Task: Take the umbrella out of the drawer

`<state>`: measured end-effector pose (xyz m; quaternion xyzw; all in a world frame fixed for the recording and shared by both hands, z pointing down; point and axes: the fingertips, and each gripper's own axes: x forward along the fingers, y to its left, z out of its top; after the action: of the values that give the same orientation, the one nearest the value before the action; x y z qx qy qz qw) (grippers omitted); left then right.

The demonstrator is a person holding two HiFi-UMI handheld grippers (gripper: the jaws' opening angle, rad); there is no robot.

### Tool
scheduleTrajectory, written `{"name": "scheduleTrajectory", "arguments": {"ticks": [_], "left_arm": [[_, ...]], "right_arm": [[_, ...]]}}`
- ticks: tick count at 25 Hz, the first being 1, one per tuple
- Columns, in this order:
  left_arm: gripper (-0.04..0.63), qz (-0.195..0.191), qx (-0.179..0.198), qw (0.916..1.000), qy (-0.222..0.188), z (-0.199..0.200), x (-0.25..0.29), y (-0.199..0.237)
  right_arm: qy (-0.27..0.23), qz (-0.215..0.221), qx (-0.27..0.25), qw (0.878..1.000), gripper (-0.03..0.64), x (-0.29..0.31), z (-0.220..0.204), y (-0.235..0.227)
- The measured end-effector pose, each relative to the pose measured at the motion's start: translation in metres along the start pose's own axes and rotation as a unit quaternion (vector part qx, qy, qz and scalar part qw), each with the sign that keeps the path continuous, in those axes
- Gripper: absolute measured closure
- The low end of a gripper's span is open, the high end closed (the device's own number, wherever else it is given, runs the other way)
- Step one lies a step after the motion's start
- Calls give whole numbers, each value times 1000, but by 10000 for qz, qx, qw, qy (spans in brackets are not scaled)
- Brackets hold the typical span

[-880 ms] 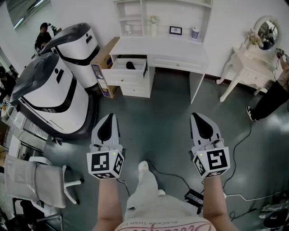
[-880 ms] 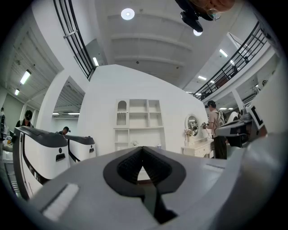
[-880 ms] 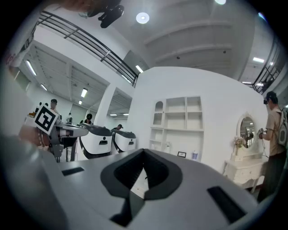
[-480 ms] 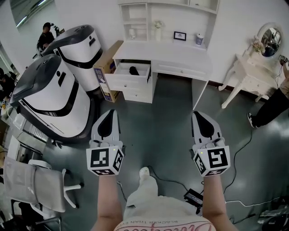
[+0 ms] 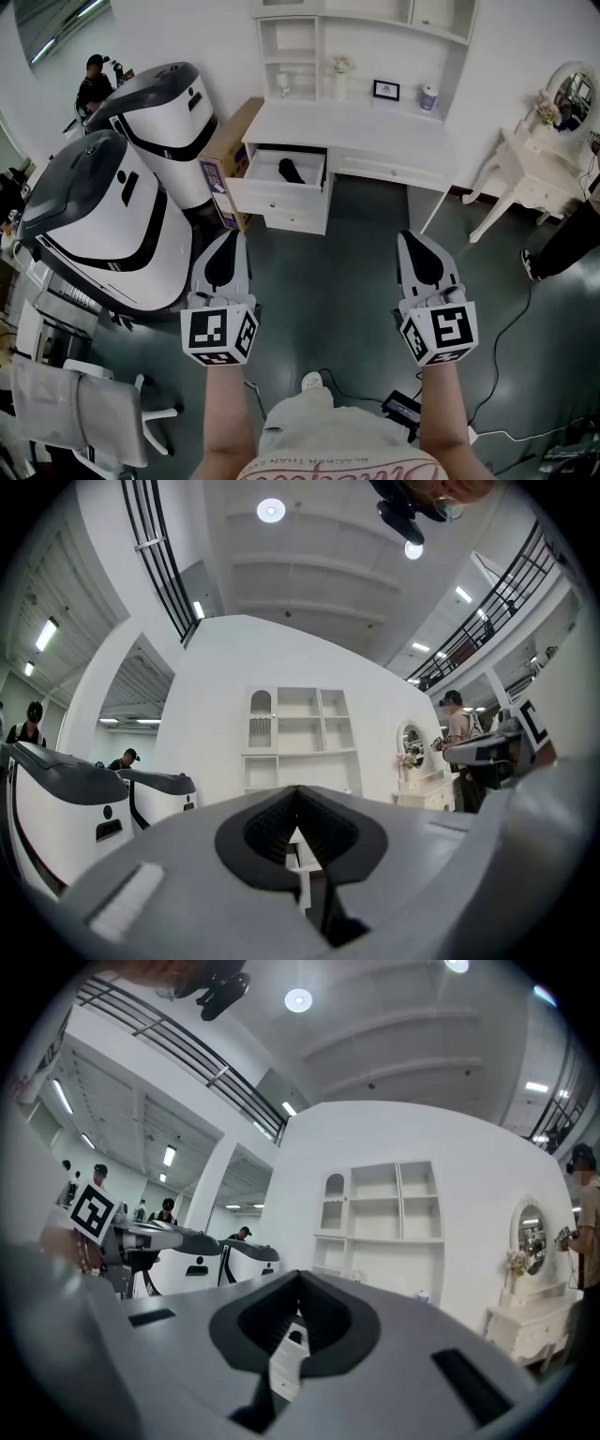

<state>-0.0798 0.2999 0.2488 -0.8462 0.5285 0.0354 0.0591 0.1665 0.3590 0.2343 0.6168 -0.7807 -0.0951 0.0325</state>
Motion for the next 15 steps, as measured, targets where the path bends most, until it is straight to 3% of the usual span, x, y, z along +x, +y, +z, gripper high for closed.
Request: {"name": "scheduleTrajectory", "arguments": {"ticks": [6, 15], "left_arm": [[586, -144, -107, 9998, -124, 3, 33, 26], [586, 38, -187, 9998, -51, -12, 48, 54]], "right_arm": [[34, 89, -48, 9999, 609, 44, 0, 17], [126, 246, 42, 9996, 609, 78, -15, 23]]}}
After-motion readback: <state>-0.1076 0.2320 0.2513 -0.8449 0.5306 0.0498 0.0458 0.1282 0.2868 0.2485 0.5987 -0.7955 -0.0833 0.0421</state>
